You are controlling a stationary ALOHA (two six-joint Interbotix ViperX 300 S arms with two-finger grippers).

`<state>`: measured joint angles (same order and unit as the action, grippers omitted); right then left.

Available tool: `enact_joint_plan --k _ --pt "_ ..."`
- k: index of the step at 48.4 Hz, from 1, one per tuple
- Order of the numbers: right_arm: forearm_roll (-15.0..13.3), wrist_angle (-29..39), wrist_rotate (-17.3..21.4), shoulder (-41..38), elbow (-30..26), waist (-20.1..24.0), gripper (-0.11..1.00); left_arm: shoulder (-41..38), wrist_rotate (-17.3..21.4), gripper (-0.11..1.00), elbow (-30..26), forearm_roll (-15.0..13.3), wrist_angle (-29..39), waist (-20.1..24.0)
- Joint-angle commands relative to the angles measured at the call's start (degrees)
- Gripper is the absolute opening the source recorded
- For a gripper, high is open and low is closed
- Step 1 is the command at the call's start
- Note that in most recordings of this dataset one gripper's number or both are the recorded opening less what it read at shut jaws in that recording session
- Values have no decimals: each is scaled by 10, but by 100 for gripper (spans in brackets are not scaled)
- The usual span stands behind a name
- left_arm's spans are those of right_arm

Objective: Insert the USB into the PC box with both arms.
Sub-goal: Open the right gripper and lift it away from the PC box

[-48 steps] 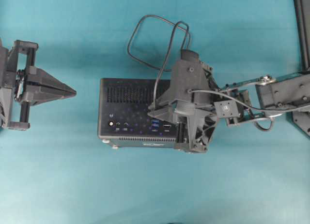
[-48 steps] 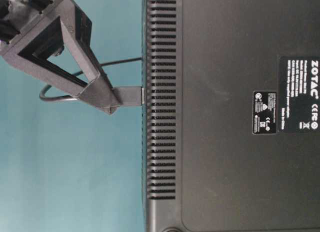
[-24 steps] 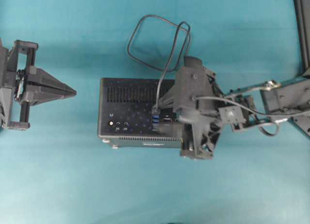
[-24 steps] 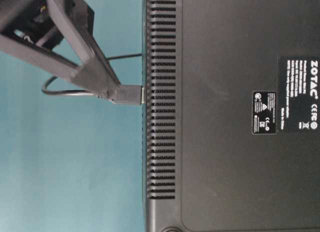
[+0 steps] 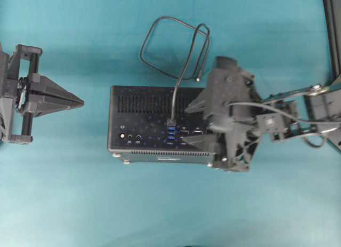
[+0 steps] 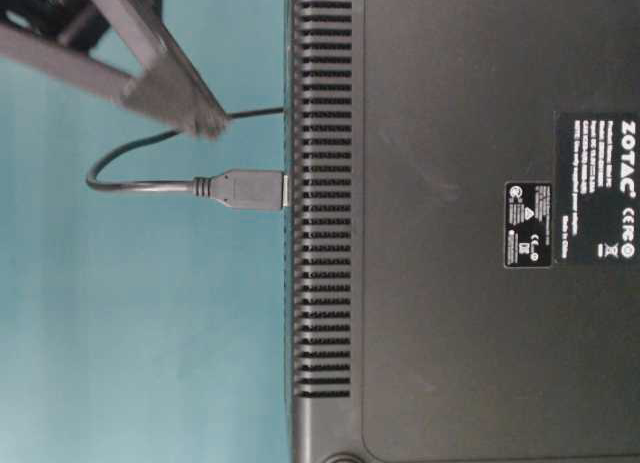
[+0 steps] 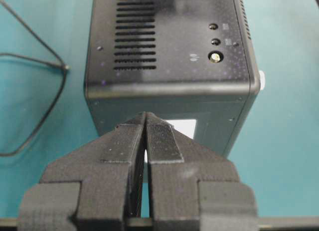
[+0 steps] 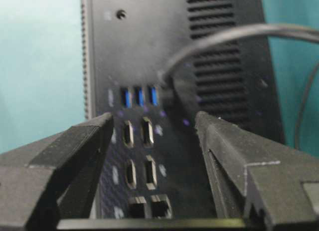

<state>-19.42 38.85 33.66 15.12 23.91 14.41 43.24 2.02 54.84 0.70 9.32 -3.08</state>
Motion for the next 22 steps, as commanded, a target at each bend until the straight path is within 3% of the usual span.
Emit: enact_joint_plan --k 1,10,22 --pt "-2 0 6 22 -3 3 75 1 1 0 -17 2 -4 -2" --pt "-2 -12 6 33 11 2 75 1 1 1 -17 2 -4 -1" --pt "-3 -83 5 7 11 -18 73 1 1 0 -18 2 -4 -1"
